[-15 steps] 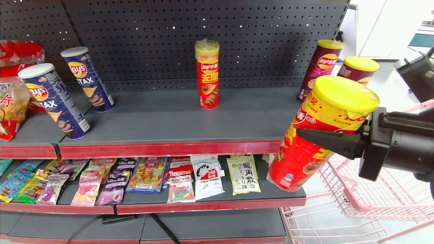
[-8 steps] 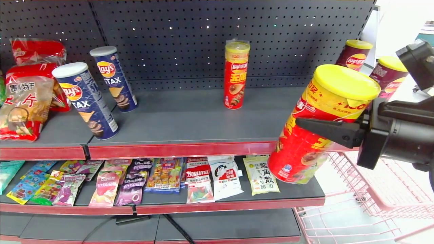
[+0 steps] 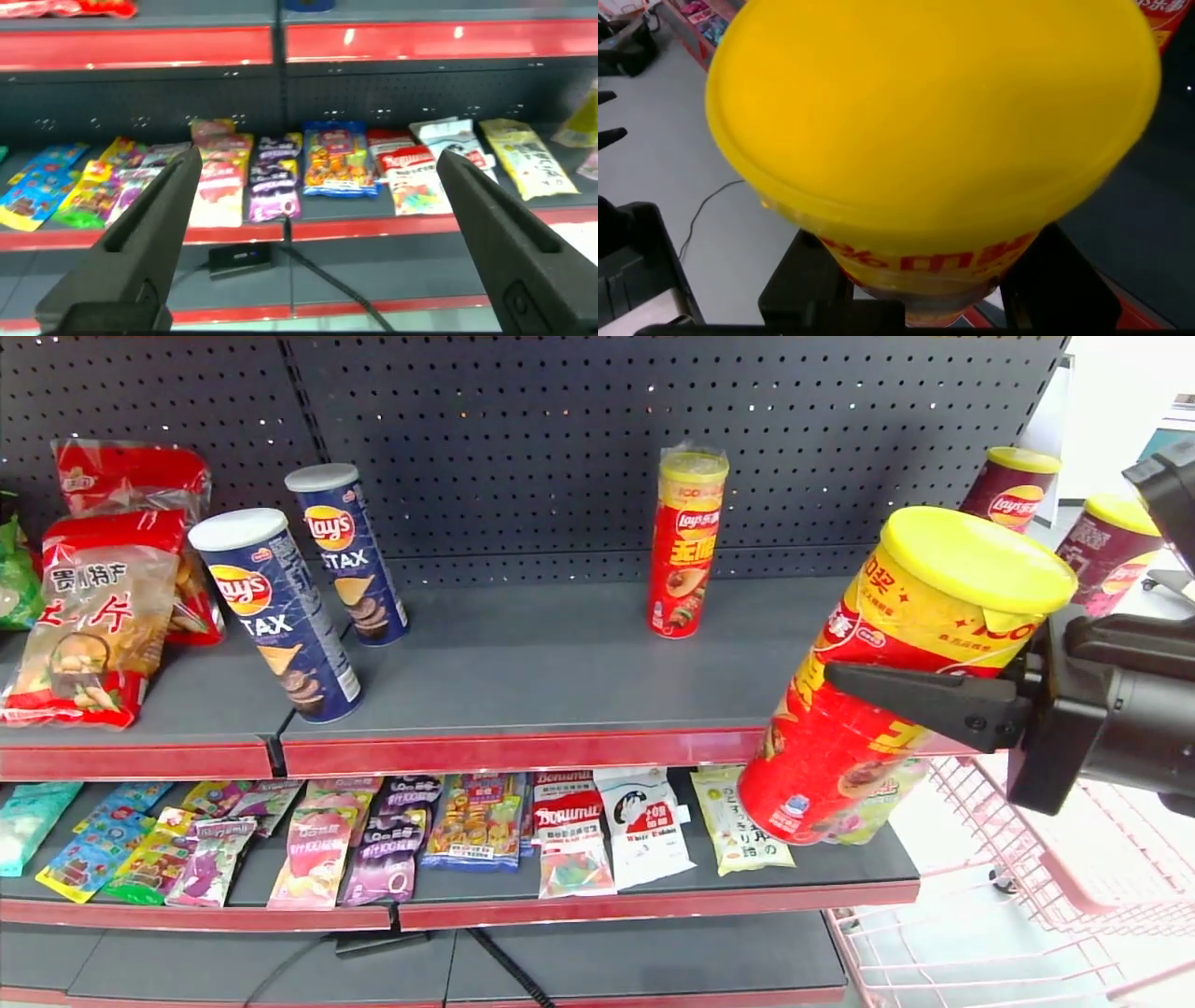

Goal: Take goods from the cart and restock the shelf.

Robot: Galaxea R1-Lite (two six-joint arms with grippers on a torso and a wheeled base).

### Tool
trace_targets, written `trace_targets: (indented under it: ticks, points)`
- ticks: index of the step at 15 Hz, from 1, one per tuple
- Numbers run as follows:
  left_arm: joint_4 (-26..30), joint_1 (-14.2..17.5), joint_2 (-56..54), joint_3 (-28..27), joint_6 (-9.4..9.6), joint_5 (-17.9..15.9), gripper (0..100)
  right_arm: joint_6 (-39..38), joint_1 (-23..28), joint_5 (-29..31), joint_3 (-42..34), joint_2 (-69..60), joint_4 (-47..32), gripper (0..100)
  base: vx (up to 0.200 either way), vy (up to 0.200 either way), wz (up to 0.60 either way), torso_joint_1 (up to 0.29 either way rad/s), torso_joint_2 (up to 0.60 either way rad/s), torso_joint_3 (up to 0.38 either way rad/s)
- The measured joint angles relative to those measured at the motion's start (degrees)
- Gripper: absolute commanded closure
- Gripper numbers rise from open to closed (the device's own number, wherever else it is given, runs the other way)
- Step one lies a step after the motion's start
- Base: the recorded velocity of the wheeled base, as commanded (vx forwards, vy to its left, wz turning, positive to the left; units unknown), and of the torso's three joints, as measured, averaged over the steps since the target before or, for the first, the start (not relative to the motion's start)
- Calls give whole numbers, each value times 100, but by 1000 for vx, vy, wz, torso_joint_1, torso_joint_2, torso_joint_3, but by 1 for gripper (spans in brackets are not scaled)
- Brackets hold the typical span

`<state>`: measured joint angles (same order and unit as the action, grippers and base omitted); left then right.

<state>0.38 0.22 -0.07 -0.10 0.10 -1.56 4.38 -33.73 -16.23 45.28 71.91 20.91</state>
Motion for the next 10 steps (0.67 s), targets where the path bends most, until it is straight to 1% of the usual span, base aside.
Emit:
trace_targets:
  ticks: [5,10]
  points:
    - [-6,2,0,0,0,-2,0,0,-61,0,-99,-172,-60,100,200,0,0,2,2,4]
    - [-2,2,0,0,0,-2,0,-2,-61,11,-107,-408,-523,100,200,0,0,2,3,1]
